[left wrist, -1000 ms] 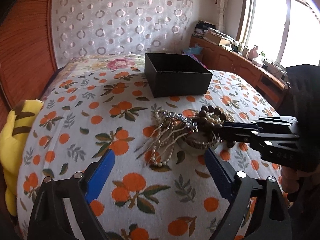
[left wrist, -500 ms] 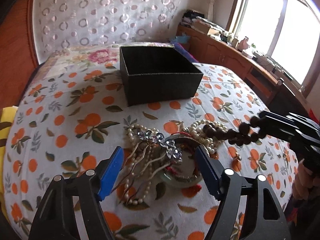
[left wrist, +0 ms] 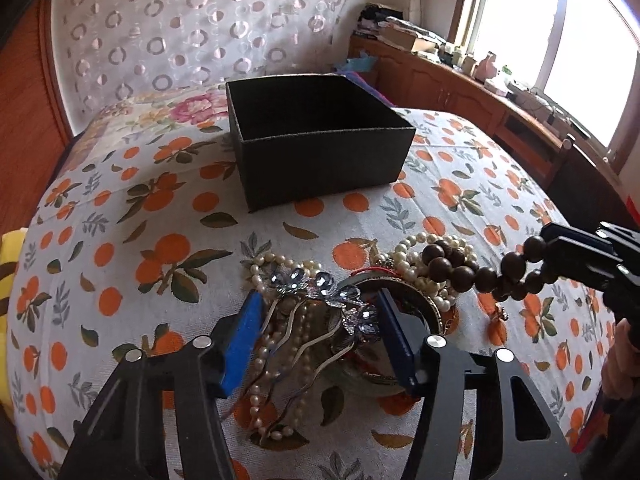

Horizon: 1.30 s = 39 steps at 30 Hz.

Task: Organize jewelry
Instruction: 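Lift the brown bead bracelet with the right gripper and lower it into the black box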

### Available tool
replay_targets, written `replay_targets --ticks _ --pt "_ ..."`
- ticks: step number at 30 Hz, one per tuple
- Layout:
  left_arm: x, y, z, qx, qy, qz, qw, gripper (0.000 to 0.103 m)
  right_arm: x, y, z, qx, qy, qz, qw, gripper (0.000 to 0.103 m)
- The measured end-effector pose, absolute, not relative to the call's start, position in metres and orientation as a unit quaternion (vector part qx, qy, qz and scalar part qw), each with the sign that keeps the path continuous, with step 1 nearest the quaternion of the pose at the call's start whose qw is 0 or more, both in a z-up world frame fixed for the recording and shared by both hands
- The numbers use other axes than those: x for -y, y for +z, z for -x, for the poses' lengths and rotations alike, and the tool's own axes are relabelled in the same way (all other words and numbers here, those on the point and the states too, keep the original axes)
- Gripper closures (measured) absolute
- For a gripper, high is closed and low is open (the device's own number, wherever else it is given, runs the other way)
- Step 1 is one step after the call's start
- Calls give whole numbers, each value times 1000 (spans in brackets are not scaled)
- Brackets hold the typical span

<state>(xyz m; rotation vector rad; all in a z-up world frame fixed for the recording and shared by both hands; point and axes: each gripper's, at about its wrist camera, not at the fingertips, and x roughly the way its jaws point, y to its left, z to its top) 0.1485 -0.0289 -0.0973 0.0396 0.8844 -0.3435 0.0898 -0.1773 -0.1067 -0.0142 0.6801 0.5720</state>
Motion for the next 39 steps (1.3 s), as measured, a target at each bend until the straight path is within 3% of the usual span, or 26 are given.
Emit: replay_targets --ticks 12,28,31,39 --pt "18 -75 -136 -390 -160 1 907 52 171 -97 -89 -318 280 13 906 88" --pt "1 -29 -143 -344 -145 13 928 52 157 -25 -126 -253 287 41 923 88" --pt "0 -25 -149 -340 -142 12 929 68 152 -17 -145 -247 282 46 926 88" --pt "-3 -27 -162 -350 -141 7 926 76 138 -14 -198 -268 281 39 921 88"
